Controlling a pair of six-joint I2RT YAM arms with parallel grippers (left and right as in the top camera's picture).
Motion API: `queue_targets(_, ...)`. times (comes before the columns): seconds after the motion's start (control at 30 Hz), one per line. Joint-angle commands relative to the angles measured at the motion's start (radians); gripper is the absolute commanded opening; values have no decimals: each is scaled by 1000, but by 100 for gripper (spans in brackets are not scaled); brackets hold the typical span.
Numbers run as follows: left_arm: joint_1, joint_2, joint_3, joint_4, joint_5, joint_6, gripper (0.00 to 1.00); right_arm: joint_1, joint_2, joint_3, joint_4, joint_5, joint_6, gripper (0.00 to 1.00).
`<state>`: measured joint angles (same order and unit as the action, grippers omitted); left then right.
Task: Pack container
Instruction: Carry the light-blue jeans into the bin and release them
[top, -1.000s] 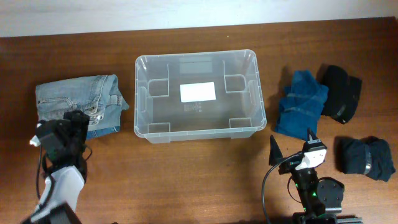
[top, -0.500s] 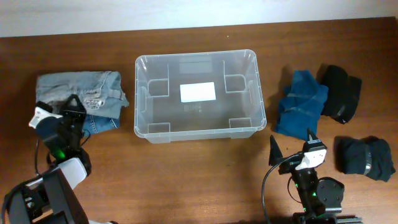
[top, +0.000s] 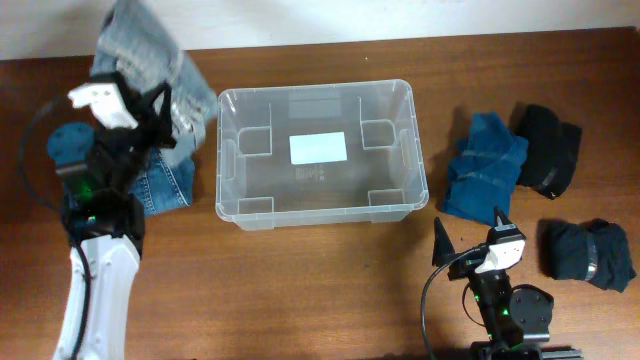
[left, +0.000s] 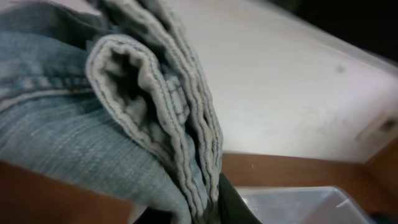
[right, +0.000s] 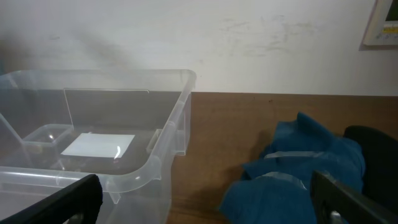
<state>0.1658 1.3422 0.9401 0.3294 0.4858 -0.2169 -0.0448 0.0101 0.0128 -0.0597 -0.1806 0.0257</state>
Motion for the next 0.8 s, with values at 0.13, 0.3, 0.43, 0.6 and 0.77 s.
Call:
queue_targets(0.13,-209,-132,61,21,-39,748,1,6,-6,-7,-4,9,6,98)
queue_targets(0.3,-418,-121,61,-212,-266,1303,0,6,-6,-7,-4,9,6,98)
queue_targets(0.43,-571,-81,61,-229,-561,1593,1,6,-6,-7,-4,9,6,98)
queue_targets(0.6,-605,1,61,-151,-642,1817,1,6,-6,-7,-4,9,6,98)
queue_targets(0.77,-605,108,61,-43,-644,1893,0,6,-6,-7,-4,9,6,98)
